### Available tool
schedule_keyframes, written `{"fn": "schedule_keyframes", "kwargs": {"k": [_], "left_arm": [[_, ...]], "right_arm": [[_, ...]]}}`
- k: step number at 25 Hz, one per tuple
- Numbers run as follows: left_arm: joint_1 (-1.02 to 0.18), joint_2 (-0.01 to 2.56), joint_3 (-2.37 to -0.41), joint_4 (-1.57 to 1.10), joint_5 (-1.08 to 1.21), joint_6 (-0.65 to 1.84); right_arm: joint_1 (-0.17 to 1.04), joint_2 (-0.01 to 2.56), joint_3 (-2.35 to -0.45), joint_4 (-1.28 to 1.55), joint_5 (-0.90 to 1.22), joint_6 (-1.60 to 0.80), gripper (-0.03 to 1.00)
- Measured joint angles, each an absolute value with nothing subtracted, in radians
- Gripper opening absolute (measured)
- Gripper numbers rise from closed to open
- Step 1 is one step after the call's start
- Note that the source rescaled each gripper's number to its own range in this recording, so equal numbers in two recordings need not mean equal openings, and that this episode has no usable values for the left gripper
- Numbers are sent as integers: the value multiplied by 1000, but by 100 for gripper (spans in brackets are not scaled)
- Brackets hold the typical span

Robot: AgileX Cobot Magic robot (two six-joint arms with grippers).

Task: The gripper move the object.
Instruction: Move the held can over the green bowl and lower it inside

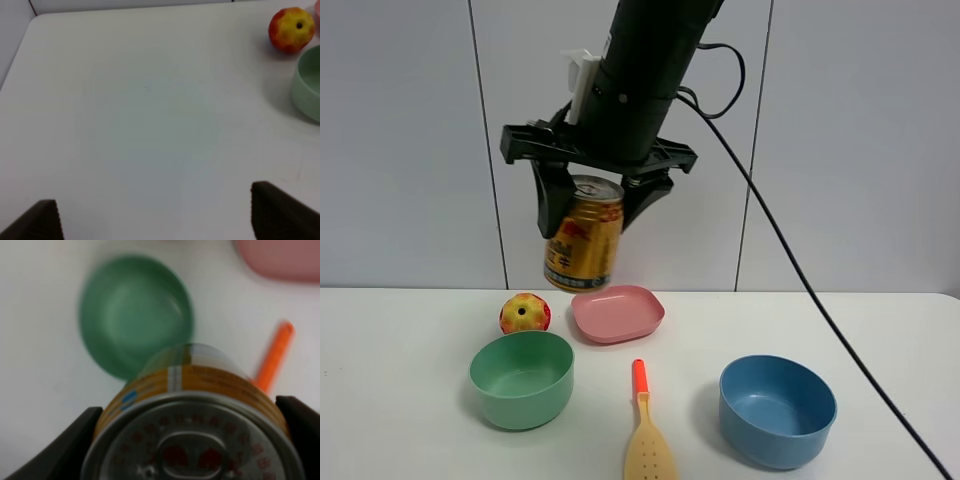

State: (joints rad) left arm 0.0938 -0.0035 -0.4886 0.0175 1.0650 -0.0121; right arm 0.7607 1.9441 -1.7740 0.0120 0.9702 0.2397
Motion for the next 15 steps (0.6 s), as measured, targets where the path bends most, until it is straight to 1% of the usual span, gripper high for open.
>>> {"fn": "schedule_keyframes", "kwargs": {"k": [3, 8, 12, 15], "left_arm": [[94, -3, -489, 17, 1065, -12], [94, -3, -489, 17, 1065, -12], [94, -3, -489, 17, 1065, -12], [94, -3, -489, 17, 1065, -12]], "right_arm": [[775, 1959, -1782, 13, 900, 192, 0], [801, 2032, -1816, 0, 895, 171, 0], [847, 2142, -1926, 6, 905, 168, 0], [859, 2194, -2008, 6, 961, 168, 0]]}}
